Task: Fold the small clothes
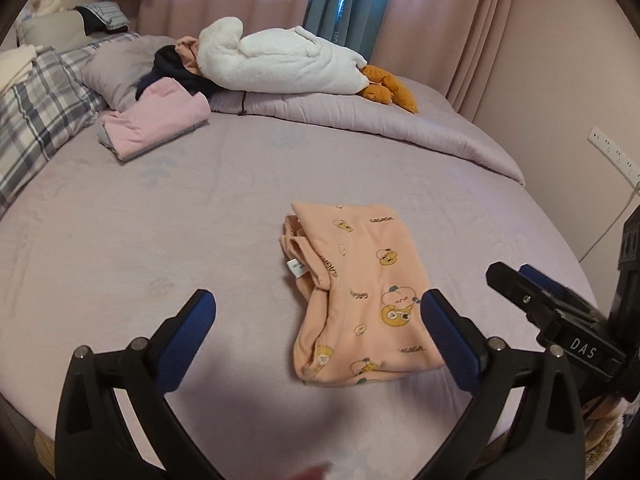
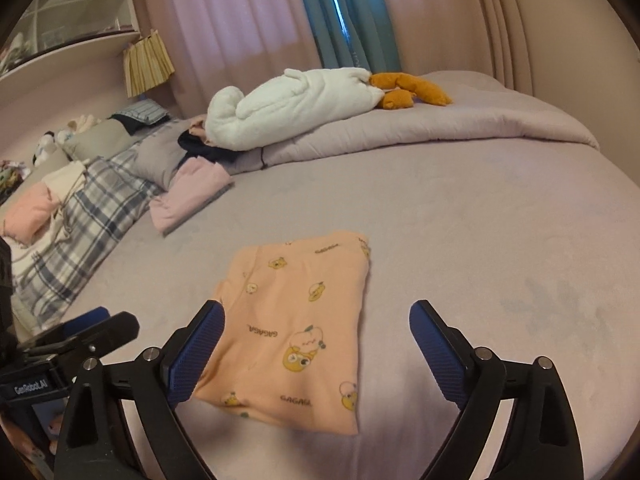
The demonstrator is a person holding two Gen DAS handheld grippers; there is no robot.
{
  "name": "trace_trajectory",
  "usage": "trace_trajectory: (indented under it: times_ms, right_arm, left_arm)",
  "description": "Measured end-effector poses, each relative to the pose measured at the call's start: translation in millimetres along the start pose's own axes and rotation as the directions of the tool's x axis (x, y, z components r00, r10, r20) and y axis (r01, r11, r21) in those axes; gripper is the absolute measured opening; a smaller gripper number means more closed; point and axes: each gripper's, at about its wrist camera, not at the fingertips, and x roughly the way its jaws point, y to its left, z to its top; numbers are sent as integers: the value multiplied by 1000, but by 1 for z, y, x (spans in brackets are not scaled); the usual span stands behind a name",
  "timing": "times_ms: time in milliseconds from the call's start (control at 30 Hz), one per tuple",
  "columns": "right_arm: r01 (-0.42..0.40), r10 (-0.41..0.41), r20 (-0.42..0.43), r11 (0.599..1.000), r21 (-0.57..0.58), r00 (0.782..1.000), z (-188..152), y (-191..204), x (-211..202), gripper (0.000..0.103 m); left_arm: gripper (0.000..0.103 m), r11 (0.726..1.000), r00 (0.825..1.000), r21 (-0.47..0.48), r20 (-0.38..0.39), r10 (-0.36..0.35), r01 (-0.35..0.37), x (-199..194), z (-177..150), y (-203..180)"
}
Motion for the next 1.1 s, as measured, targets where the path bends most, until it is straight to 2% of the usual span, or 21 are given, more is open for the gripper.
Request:
trace_trajectory:
  times_ms: [133, 533, 1100]
  right_arm:
    - [26, -26, 5, 999, -18, 1000, -1, 5, -2, 93]
    - [51, -51, 3, 998, -33, 999, -5, 10, -3, 93]
    - [83, -83, 7, 996, -39, 997, -7, 7, -5, 93]
  left_arm:
    - [103, 999, 999, 20, 21, 43, -43, -3, -3, 0]
    - [103, 1000, 1000, -3, 25, 9, -9, -10, -7, 4]
    - [103, 1000, 1000, -4, 22, 9, -9, -14, -8, 3]
